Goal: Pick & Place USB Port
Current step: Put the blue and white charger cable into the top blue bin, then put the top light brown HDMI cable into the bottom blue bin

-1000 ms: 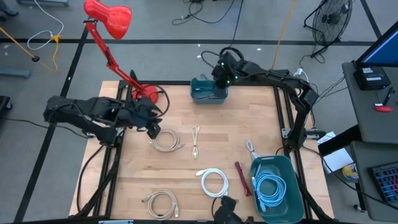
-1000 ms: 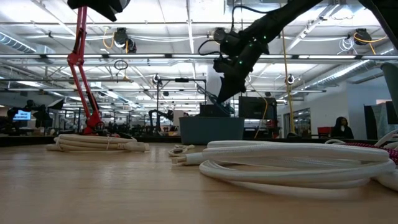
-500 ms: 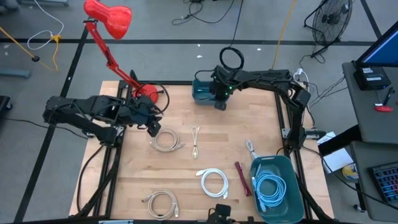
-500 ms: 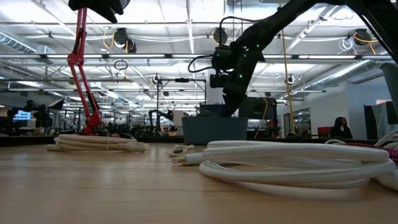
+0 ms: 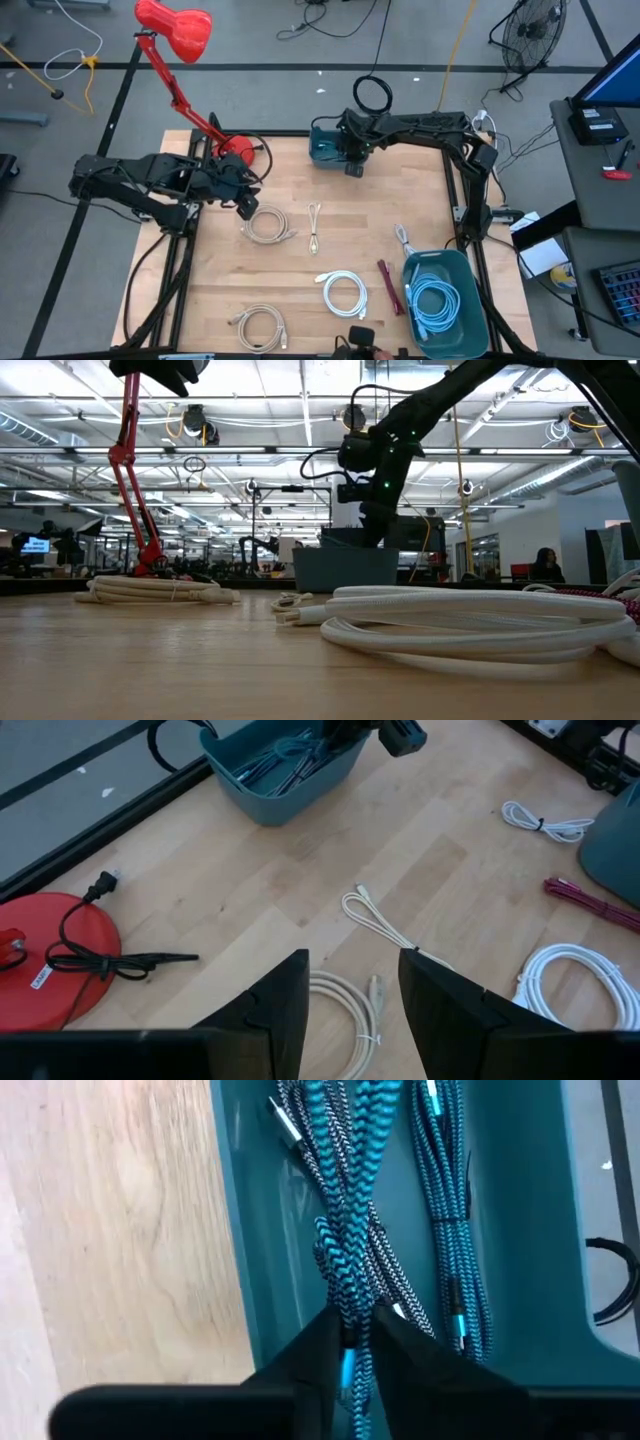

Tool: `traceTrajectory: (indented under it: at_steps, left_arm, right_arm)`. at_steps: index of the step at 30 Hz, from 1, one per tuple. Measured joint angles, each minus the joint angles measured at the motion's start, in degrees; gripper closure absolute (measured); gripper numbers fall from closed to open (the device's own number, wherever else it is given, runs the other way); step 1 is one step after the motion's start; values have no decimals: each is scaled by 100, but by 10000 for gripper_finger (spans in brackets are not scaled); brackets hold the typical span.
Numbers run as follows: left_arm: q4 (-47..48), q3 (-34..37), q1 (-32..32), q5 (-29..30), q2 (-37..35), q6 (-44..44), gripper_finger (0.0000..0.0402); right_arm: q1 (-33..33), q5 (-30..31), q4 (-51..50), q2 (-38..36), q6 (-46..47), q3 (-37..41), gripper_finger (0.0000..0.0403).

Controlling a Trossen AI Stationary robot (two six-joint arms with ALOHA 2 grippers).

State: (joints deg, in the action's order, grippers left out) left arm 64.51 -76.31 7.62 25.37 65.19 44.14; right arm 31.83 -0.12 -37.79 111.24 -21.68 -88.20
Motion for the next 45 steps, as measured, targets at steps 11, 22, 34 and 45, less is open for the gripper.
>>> traceTrajectory:
  at_steps: [11, 22, 34, 45]
  left_arm:
    - [0, 0, 0, 31, 2, -11, 245]
    - [-137, 0, -198, 219, -9, -303, 245]
    - [-155, 0, -208, -364, -44, -1020, 245]
    - [-126, 0, 112, -989, 4, -1222, 245]
  right_arm:
    - [-15, 7, -20, 0, 182, -10, 263]
    - [-333, 7, 388, -397, 1030, -1017, 246]
    - [-1537, -5, 716, -2059, 2901, -1331, 248]
    - [-3547, 723, -402, -2454, 4617, -1315, 267]
